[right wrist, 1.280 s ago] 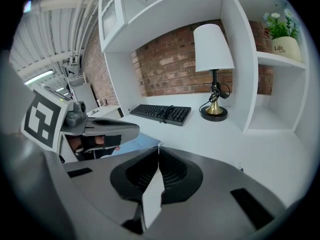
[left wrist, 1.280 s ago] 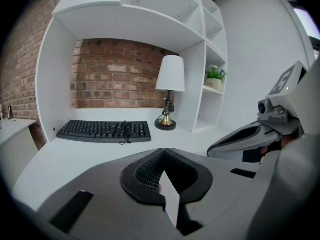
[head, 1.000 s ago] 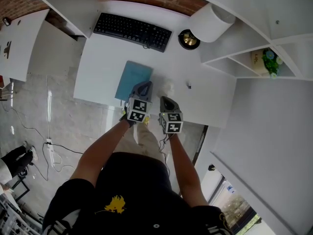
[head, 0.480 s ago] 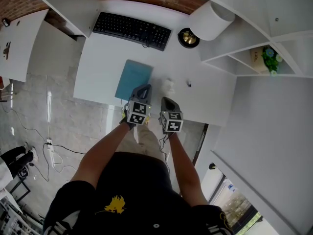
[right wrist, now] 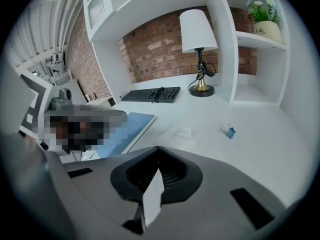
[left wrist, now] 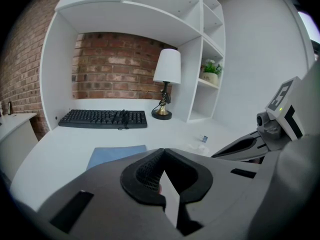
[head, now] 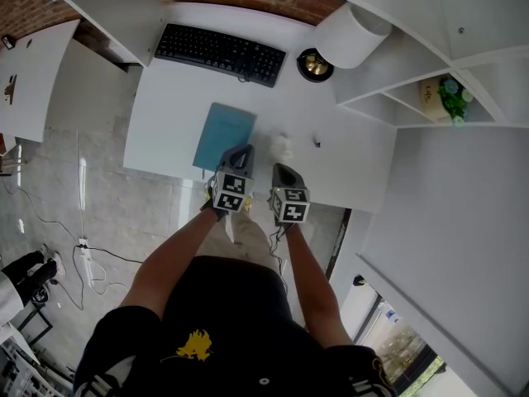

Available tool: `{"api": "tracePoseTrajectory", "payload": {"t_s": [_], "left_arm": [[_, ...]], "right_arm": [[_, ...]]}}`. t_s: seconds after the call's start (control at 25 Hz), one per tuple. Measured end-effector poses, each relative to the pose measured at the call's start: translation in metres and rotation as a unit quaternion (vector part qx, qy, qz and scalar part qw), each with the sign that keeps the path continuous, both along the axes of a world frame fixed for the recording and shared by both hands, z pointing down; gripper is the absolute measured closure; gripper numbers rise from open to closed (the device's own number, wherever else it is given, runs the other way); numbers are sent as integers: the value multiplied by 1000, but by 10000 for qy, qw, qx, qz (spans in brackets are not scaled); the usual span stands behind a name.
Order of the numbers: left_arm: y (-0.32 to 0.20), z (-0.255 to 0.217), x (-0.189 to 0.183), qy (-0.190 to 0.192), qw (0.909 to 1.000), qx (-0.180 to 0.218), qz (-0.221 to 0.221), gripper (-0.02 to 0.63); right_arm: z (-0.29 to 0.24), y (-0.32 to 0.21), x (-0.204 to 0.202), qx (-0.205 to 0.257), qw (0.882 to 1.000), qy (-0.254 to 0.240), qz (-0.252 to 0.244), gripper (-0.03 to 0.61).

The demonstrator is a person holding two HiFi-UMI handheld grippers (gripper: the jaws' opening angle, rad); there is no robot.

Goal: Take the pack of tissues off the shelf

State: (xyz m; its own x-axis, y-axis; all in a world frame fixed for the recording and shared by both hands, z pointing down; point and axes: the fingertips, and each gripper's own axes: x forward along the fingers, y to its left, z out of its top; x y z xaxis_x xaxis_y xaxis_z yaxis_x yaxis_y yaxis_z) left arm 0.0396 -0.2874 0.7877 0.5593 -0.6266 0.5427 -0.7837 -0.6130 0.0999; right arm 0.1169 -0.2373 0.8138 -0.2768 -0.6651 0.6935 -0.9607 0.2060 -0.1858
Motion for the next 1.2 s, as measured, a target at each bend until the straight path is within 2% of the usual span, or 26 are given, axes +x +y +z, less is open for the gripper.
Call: {"api": "tracePoseTrajectory", "payload": {"t_s": [0.36,0.4,0.44,0.64,0.76,0.92,1.2], "left_arm": [[2,-25,-4,65,10000,51,5,600],[0,-31,-5,85,9999,104,2,600],[-1,-40,-7,97,9998,166,7,600],[-22,-97,-10,247,9978,614,69,600],[-42,-140,-14,322,9942,1025,72,600],[-65,-205,-19,508,9866,1547,59,600],[-93,-304,-31,741,9651,2511,3,600]], "right_arm": [[-33,-10,19,238,9992,50,322,569],[-41,-12,20,293,9990,6,340,519],[-50,-15,21,365,9987,-29,364,503],[-117,-41,35,1061,9928,-22,554,469],[-169,-61,47,1609,9847,37,671,465],[-243,-79,60,2337,9681,-35,903,451],[-346,-91,63,3384,9372,185,824,451]]}}
